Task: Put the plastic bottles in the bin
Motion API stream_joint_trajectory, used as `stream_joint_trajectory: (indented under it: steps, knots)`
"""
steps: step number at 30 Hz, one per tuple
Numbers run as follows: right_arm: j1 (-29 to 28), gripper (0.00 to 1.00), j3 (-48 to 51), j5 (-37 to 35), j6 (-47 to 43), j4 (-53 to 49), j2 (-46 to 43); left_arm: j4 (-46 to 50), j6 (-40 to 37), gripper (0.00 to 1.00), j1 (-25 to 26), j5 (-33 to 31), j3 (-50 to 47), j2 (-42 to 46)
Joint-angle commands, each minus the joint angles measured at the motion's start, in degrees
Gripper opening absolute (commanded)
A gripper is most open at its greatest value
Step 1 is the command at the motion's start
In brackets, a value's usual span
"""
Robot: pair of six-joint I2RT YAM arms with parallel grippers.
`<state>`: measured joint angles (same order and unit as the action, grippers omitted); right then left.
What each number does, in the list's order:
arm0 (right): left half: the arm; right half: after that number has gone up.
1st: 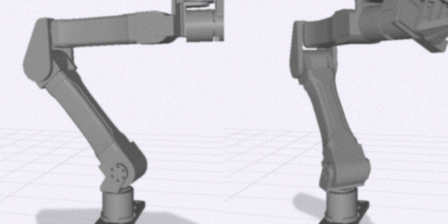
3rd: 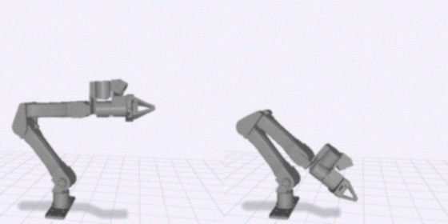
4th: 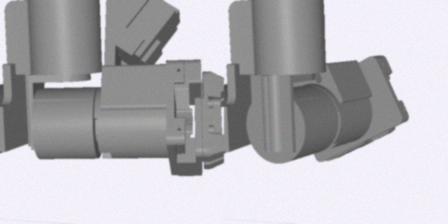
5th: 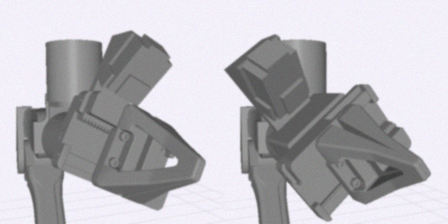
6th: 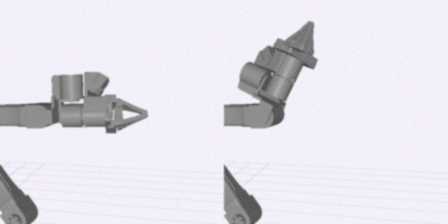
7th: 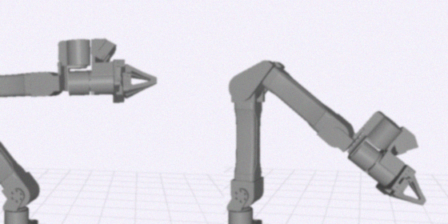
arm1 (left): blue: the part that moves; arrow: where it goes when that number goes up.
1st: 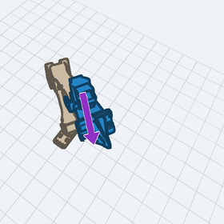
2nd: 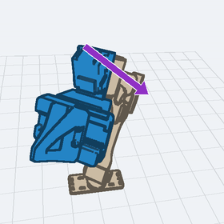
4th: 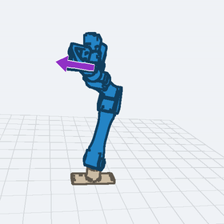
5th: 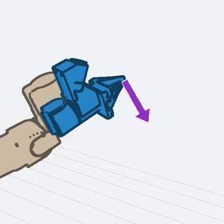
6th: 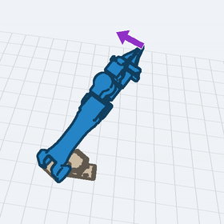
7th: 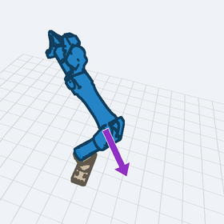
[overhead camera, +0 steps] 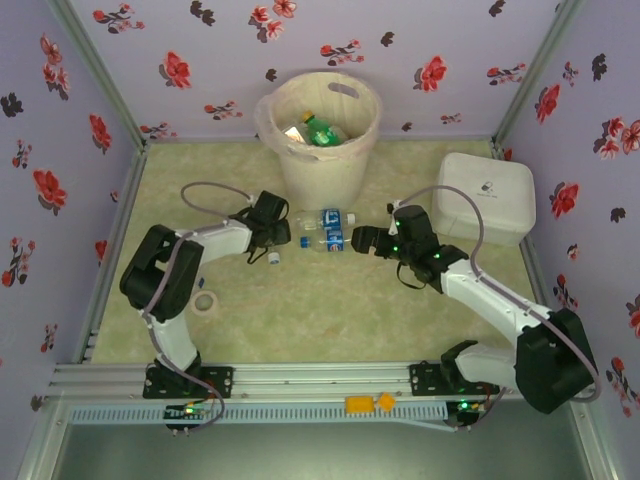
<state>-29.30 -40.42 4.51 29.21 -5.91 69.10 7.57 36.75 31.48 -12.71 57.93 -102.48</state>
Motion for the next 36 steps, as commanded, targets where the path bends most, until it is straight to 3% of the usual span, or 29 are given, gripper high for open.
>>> stream_joint_trajectory:
  steps: [1, 12, 16, 21, 27, 36]
  knots:
    - [-0.4, 1.0, 1.3, 0.6, 1.4, 4.0, 2.1, -6.1, 1.9, 0.39, -0.5, -2.0, -4.2, 7.8]
    - [-0.4, 1.0, 0.1, 4.2, 2.7, 8.5, 8.0, -5.7, -2.9, 0.15, -1.5, -3.1, -5.2, 25.4]
    - [-0.4, 1.0, -0.1, 4.9, 2.1, 10.3, 9.1, -7.0, -4.2, 0.0, -1.6, -3.9, -5.6, 32.7]
    - [-0.4, 1.0, -0.3, 6.0, 2.4, 12.3, 10.4, -8.2, -6.1, 0.0, -1.4, -1.9, -0.7, 36.2]
    - [-0.2, 1.0, -1.3, 8.7, 1.4, 13.9, 12.3, -13.9, -9.4, 0.0, -1.3, 3.2, 9.1, 30.8]
    - [-0.3, 1.0, -0.4, 9.2, 3.7, 15.4, 12.0, -18.9, -10.9, 0.0, 0.4, 11.4, 29.7, 12.3]
